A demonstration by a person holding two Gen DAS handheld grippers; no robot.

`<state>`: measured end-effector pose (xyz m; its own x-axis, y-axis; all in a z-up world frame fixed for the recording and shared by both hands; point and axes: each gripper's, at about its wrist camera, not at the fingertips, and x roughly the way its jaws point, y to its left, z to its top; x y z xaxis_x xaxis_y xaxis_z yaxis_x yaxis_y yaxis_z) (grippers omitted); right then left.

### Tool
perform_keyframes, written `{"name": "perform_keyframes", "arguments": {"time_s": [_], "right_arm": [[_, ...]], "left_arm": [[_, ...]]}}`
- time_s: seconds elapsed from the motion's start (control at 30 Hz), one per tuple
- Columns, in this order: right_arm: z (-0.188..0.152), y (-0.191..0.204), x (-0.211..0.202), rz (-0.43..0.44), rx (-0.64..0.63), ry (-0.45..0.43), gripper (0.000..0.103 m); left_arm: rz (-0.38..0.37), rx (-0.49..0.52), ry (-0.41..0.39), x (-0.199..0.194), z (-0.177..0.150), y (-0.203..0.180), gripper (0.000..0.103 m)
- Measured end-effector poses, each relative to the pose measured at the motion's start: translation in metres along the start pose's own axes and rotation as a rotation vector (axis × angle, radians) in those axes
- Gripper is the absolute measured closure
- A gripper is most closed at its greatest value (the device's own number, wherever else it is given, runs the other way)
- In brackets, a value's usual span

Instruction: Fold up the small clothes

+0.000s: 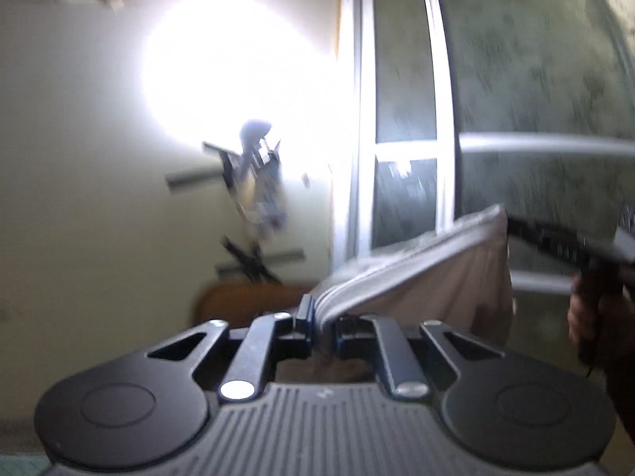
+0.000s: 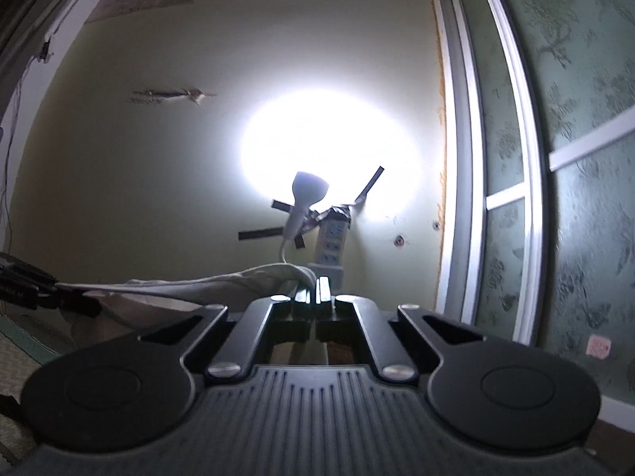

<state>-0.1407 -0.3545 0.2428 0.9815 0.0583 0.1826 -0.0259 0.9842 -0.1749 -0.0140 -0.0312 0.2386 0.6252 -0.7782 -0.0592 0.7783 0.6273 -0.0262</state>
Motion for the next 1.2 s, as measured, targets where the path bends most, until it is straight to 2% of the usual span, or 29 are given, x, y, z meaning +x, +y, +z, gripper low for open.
{"name": "perform_keyframes", "arguments": {"time_s": [0.07, 0.13, 0.27, 0.47, 0.53, 0.6, 0.7, 0.83, 1.0, 1.07, 1.1, 1.13, 1.2], "right_arm": [[0.023, 0.012, -0.001, 0.018, -0.013, -0.053, 0.098], [0.049, 0.024, -0.006, 0.03, -0.022, -0.127, 0.098], [0.105, 0.047, -0.023, 0.037, -0.061, -0.277, 0.098], [0.185, 0.063, -0.053, 0.093, -0.086, -0.432, 0.098], [0.205, 0.067, -0.059, 0.113, -0.098, -0.46, 0.098], [0.218, 0.067, -0.057, 0.127, -0.096, -0.469, 0.098], [0.216, 0.058, -0.037, 0.17, -0.051, -0.431, 0.098], [0.189, 0.05, 0.012, 0.235, 0.026, -0.322, 0.098], [0.128, 0.065, 0.113, 0.265, 0.062, -0.079, 0.098], [0.087, 0.076, 0.164, 0.249, 0.087, 0.035, 0.097], [0.061, 0.084, 0.192, 0.231, 0.091, 0.1, 0.093], [0.034, 0.09, 0.216, 0.213, 0.09, 0.175, 0.077], [-0.027, 0.097, 0.252, 0.159, 0.109, 0.34, 0.062]], "left_arm": [[0.026, 0.017, -0.099, -0.033, 0.028, -0.004, 0.095], [0.09, 0.069, -0.194, -0.064, 0.053, -0.019, 0.096], [0.264, 0.198, -0.356, -0.117, 0.097, -0.065, 0.096], [0.514, 0.389, -0.599, -0.192, 0.151, -0.138, 0.095], [0.581, 0.444, -0.648, -0.202, 0.166, -0.154, 0.095], [0.631, 0.479, -0.663, -0.202, 0.179, -0.161, 0.095], [0.672, 0.472, -0.602, -0.18, 0.188, -0.148, 0.095], [0.742, 0.451, -0.455, -0.13, 0.167, -0.098, 0.094], [0.847, 0.391, -0.184, -0.057, 0.115, -0.017, 0.094], [0.893, 0.366, -0.077, -0.02, 0.083, 0.02, 0.087], [0.914, 0.345, 0.007, 0.004, 0.06, 0.042, 0.08], [0.936, 0.335, 0.111, 0.025, 0.038, 0.061, 0.062], [0.955, 0.308, 0.346, 0.064, -0.021, 0.096, 0.067]]}}
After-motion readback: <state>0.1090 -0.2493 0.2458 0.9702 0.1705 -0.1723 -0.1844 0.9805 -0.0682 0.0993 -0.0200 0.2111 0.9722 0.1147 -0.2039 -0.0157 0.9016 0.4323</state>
